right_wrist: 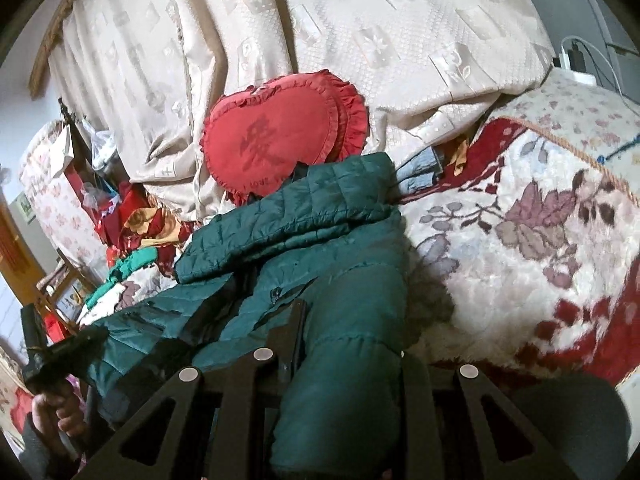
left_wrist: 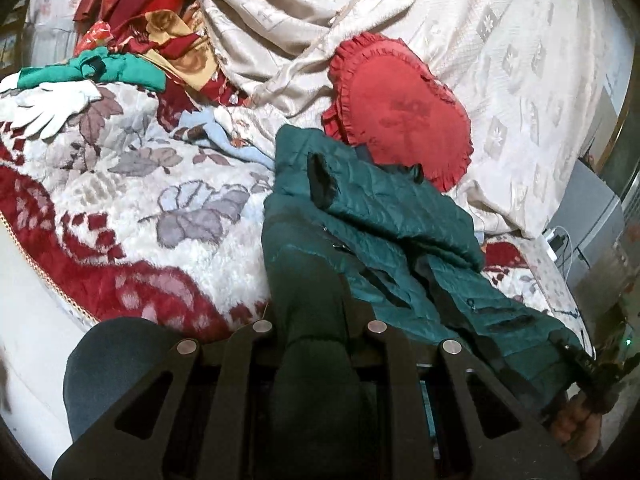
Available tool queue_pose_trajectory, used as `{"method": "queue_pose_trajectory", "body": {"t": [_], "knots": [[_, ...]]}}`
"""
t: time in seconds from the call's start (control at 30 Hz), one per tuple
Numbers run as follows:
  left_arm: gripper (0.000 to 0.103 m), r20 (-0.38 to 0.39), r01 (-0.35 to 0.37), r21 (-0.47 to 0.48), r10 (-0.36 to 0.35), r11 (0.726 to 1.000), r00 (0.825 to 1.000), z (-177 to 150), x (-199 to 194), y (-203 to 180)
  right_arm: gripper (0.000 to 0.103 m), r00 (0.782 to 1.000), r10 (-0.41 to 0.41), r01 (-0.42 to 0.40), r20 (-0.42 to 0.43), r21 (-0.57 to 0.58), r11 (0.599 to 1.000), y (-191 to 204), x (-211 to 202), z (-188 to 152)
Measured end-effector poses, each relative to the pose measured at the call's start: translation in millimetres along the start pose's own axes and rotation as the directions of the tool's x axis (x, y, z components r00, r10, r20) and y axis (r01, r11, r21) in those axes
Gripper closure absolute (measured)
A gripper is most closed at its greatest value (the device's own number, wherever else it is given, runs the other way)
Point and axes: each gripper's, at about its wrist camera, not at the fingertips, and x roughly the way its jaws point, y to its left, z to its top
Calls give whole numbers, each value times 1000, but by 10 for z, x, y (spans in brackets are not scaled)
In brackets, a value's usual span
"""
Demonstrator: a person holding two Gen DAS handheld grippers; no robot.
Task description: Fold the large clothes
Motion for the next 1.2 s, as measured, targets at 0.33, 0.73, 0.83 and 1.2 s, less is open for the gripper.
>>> {"method": "queue_pose_trajectory", "body": {"t": [0.33,0.73,0.83,1.2], "knots": [[90,38,24,-46,-22,999,999,128,207,126,85,996,-72,75,44,-85,994,30,128,207],[89,197,44,-24,-38,999,980,874,285,-129,85,987,-113,132,113,-180,975,226,436,727],[89,237,34,-22,-28,999,971,1020,292,-231,85,981,-122,150,149,-187,971,282,485,915],[89,250,-34,-33,41,999,968,1672,1098,-375,85,968,-162,194,191,-161,968,307,1133,1611]]}}
